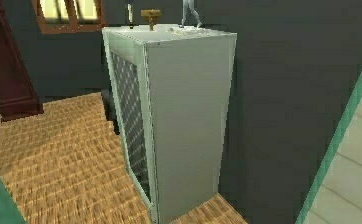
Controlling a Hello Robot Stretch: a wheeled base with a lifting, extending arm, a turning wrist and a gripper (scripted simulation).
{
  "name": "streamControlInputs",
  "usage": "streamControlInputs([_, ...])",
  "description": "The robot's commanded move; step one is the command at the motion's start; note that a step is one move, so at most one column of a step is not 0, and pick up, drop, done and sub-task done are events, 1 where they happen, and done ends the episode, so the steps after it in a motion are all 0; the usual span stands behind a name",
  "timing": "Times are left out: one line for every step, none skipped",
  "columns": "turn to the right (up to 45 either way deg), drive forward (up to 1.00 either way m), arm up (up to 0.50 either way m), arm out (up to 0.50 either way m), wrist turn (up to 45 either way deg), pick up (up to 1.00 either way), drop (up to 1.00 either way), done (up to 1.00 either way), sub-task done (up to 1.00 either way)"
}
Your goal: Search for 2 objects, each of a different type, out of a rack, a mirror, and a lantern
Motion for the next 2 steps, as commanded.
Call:
streamControlInputs([-21.0, 0.00, 0.00, 0.00, 0.0, 0.00, 0.00, 0.00, 0.00])
streamControlInputs([-30.0, 0.00, 0.00, 0.00, 0.0, 0.00, 0.00, 0.00, 0.00])
